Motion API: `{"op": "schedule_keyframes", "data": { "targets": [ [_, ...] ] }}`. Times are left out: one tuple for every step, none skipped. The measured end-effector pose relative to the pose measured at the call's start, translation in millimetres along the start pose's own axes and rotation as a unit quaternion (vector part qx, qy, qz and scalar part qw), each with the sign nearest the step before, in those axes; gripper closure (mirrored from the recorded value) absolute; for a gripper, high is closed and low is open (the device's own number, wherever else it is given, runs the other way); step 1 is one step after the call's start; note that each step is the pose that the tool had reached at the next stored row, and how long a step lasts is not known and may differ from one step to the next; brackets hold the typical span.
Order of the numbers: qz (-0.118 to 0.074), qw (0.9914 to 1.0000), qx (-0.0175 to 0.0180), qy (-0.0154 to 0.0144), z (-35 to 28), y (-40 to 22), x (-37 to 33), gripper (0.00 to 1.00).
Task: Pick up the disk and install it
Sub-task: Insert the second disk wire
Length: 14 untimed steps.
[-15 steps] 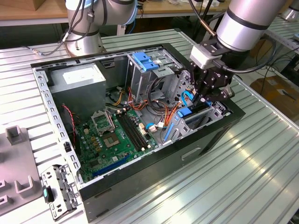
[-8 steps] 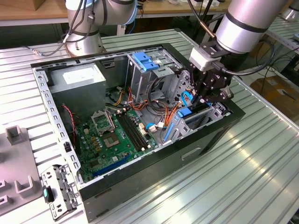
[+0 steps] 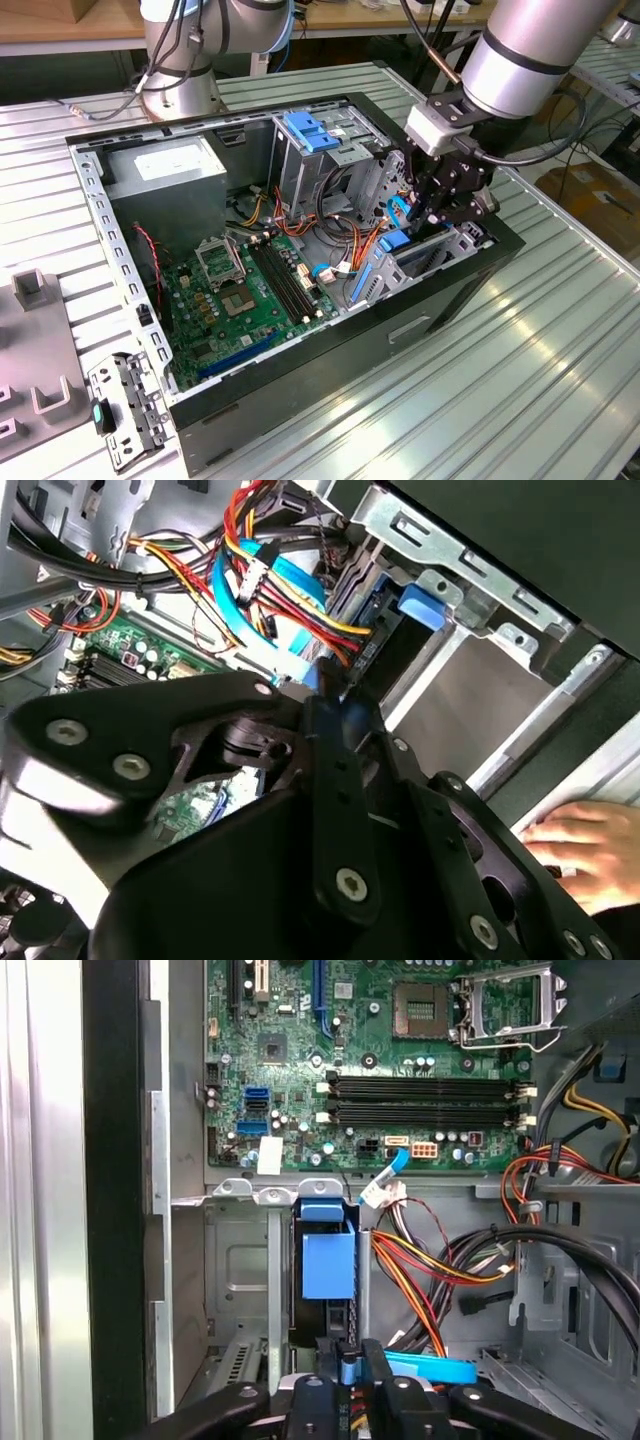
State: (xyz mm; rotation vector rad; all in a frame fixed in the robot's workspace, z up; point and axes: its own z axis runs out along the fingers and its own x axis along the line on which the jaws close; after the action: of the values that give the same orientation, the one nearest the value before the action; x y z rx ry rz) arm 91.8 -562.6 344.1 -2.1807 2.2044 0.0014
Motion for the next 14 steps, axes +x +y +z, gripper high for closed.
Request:
{"op": "schedule_keyframes", "data": {
  "targets": [
    [0.000, 1.00000, 0.0000, 0.0004, -3.4, -0.1, -0.2, 0.76],
    [0.000, 1.00000, 0.0000, 0.0002, -6.0, -0.1, -0.3, 0.76],
    [0.000, 1.00000, 0.0000, 0.0003, -8.8, -0.2, -0.4, 0.76],
    [0.000, 1.00000, 0.0000, 0.0005, -12.6, -0.3, -0.6, 0.76],
    [0.000, 1.00000, 0.0000, 0.0003, -12.6, -0.3, -0.5, 0.78],
    [0.000, 1.00000, 0.0000, 0.0003, -12.7, -0.3, -0.6, 0.78],
    [0.000, 1.00000, 0.0000, 0.0003, -12.7, -0.3, -0.6, 0.84],
    [0.000, 1.00000, 0.0000, 0.0004, -12.8, -0.3, -0.6, 0.89],
    [0.000, 1.00000, 0.0000, 0.0004, -12.9, -0.3, -0.6, 0.89],
    [0.000, 1.00000, 0.0000, 0.0004, -13.0, -0.3, -0.6, 0.89],
    [0.000, 1.00000, 0.0000, 0.0004, -13.0, -0.3, -0.6, 0.89],
    [0.000, 1.00000, 0.0000, 0.0004, -13.0, -0.3, -0.6, 0.89],
    [0.000, 1.00000, 0.0000, 0.0004, -13.0, -0.3, -0.6, 0.89],
    [0.000, 1.00000, 0.0000, 0.0004, -13.6, -0.3, -0.6, 0.89]
  ]
}}
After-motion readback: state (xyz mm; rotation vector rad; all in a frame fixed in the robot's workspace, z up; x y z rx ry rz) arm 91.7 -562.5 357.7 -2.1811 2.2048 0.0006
